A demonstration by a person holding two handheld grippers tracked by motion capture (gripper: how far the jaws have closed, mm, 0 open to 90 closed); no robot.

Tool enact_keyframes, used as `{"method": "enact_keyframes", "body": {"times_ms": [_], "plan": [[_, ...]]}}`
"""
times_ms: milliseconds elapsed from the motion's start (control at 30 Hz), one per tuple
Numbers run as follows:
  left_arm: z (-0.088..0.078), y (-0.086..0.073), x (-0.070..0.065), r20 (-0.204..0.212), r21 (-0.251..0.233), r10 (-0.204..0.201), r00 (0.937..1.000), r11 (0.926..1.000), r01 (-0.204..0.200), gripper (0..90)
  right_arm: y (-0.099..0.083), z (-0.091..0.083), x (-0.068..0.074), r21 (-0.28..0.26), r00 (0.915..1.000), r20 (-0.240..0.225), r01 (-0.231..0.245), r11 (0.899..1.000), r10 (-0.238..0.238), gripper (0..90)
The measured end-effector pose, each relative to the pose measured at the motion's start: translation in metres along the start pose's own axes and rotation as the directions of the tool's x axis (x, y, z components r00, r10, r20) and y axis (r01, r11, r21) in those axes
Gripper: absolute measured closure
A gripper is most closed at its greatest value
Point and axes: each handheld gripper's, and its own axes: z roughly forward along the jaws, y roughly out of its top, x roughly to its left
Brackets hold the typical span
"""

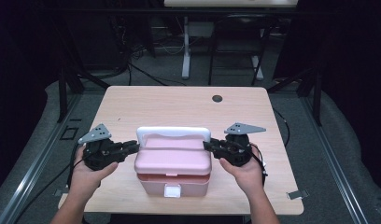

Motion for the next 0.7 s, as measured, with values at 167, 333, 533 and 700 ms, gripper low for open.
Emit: {"method": "enact_keyframes", "body": {"times_ms": [167,333,533,700], "plan": [[-0.004,-0.005,0.002,-0.008,0.009,-0.015,0.9999,0.9998,0.015,81.9,0.004,0.0,-0.003,-0.012,0.9999,-0.012,-0.01,1.0,0.01,73.8],[-0.006,-0.011,0.002,-0.015,0.024,-0.027,0.9995,0.9993,0.028,85.7,0.009,-0.001,-0.005,-0.025,0.9997,-0.019,-0.014,1.0,0.013,73.8],[-0.007,-0.016,0.001,-0.013,0.042,-0.027,0.9996,0.9987,0.027,88.4,0.014,0.0,-0.008,-0.038,0.9993,-0.028,-0.027,0.999,0.026,73.8],[-0.006,-0.019,-0.001,-0.012,0.057,-0.025,0.9996,0.998,0.026,89.2,0.016,0.0,-0.01,-0.043,0.9988,-0.034,-0.036,0.998,0.035,73.9]]}}
